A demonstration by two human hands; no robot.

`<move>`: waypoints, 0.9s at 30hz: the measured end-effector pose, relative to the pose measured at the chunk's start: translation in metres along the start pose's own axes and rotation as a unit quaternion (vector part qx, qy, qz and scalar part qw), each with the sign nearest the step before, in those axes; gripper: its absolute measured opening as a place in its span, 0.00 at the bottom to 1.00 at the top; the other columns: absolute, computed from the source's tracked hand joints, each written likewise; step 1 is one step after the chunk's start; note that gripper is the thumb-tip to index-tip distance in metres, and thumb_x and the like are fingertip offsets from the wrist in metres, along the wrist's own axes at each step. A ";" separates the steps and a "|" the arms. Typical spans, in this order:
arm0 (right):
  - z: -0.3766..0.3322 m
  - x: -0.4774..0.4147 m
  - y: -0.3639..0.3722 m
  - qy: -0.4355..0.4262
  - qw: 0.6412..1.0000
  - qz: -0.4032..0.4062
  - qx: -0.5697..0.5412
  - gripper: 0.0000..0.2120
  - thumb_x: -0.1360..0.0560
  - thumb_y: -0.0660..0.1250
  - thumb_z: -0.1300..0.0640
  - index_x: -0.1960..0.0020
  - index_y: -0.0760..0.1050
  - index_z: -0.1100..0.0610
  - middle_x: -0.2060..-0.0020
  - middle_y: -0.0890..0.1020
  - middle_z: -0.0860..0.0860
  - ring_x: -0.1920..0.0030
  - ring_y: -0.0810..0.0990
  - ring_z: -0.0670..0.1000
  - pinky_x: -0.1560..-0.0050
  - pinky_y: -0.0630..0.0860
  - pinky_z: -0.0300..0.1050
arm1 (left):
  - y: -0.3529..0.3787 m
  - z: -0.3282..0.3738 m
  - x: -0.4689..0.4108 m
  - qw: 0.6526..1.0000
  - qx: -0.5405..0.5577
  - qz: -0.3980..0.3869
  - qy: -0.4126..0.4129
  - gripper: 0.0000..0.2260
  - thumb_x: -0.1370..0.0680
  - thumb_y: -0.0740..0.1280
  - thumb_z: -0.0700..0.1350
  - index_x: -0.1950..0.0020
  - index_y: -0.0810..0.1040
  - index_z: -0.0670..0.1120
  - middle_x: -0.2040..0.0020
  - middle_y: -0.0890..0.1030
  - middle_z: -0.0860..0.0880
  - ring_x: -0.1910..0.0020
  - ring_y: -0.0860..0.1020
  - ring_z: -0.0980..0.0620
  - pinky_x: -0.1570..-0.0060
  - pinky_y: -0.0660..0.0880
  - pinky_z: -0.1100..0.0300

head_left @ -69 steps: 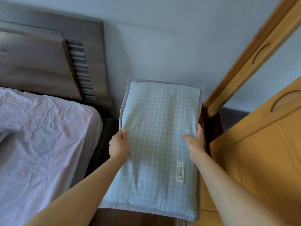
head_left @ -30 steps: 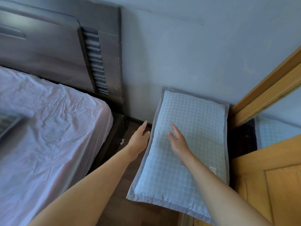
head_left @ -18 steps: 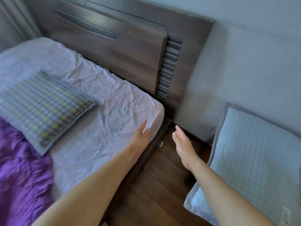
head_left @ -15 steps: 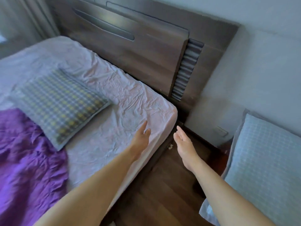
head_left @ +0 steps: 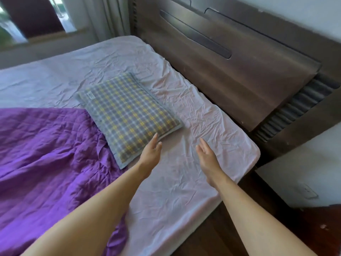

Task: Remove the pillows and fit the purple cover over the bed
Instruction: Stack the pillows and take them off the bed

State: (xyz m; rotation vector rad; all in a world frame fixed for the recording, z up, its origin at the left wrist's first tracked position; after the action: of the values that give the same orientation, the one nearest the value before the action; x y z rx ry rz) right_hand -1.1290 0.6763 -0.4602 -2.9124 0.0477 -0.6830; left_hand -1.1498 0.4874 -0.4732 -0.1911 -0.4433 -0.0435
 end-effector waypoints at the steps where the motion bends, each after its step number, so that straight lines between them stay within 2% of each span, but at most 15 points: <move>1: -0.005 -0.008 0.013 -0.004 1.000 -0.004 0.007 0.24 0.18 0.53 0.53 0.23 0.52 0.51 0.25 0.57 0.48 0.26 0.57 0.48 0.33 0.59 0.41 | -0.017 -0.004 -0.007 1.000 0.005 0.012 -0.001 0.22 0.17 0.53 0.46 0.24 0.54 0.51 0.24 0.56 0.54 0.26 0.56 0.54 0.33 0.56 0.61; 3: -0.011 -0.022 0.033 -0.014 1.000 -0.013 0.012 0.24 0.18 0.53 0.54 0.23 0.52 0.52 0.25 0.58 0.49 0.26 0.58 0.48 0.35 0.59 0.39 | -0.043 -0.011 -0.016 0.999 0.013 0.038 -0.004 0.22 0.17 0.54 0.46 0.24 0.54 0.49 0.24 0.57 0.53 0.26 0.57 0.54 0.38 0.58 0.65; 7: -0.019 -0.047 0.067 -0.024 0.998 -0.048 0.016 0.24 0.18 0.53 0.53 0.23 0.52 0.52 0.25 0.57 0.51 0.26 0.58 0.49 0.36 0.59 0.39 | -0.084 -0.025 -0.032 0.995 0.030 0.093 -0.014 0.22 0.17 0.54 0.44 0.24 0.55 0.48 0.25 0.59 0.49 0.27 0.60 0.53 0.38 0.59 0.65; 11: -0.021 -0.078 0.090 -0.018 0.996 -0.078 0.029 0.25 0.18 0.53 0.53 0.23 0.51 0.52 0.24 0.56 0.50 0.26 0.57 0.48 0.36 0.59 0.39 | -0.109 -0.036 -0.045 0.990 0.037 0.135 -0.028 0.22 0.18 0.54 0.45 0.24 0.55 0.50 0.26 0.61 0.50 0.33 0.67 0.54 0.41 0.68 0.56; 14: -0.023 -0.109 0.103 -0.015 0.994 -0.098 0.038 0.25 0.18 0.53 0.53 0.23 0.50 0.52 0.24 0.55 0.50 0.26 0.57 0.49 0.36 0.59 0.39 | -0.124 -0.048 -0.059 0.986 0.044 0.155 -0.036 0.22 0.18 0.55 0.44 0.24 0.55 0.49 0.24 0.58 0.49 0.28 0.62 0.53 0.33 0.62 0.60; 17: -0.023 -0.145 0.115 -0.009 0.991 -0.119 0.054 0.25 0.18 0.53 0.53 0.23 0.49 0.52 0.24 0.55 0.51 0.26 0.56 0.50 0.36 0.59 0.40 | -0.136 -0.062 -0.076 0.981 0.044 0.176 -0.062 0.22 0.18 0.55 0.46 0.24 0.55 0.51 0.24 0.59 0.50 0.27 0.61 0.51 0.33 0.61 0.58; 24: -0.014 -0.226 0.126 -0.027 0.980 -0.137 0.142 0.26 0.18 0.54 0.52 0.23 0.48 0.51 0.24 0.54 0.50 0.25 0.55 0.51 0.28 0.57 0.49 | -0.149 -0.089 -0.122 0.966 0.023 0.240 -0.091 0.23 0.18 0.56 0.45 0.23 0.54 0.51 0.24 0.59 0.48 0.27 0.60 0.50 0.32 0.59 0.59; 27: -0.008 -0.258 0.128 -0.044 0.971 -0.137 0.191 0.27 0.18 0.54 0.52 0.23 0.46 0.52 0.24 0.52 0.50 0.25 0.53 0.51 0.26 0.55 0.50 | -0.152 -0.107 -0.142 0.962 0.018 0.253 -0.106 0.24 0.18 0.57 0.45 0.23 0.53 0.51 0.24 0.58 0.48 0.26 0.59 0.49 0.30 0.58 0.56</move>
State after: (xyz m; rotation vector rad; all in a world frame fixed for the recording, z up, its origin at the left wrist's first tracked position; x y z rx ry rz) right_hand -1.3635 0.5651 -0.5859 -2.5910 -0.4525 -0.5293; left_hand -1.2452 0.3176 -0.6027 -0.2704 -0.5972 0.4903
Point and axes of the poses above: each hand's wrist, its own x-axis away from the middle knuckle, its own y-axis out of the palm, z = x × y, the point moved 8 cm from there along -x, towards the middle knuckle
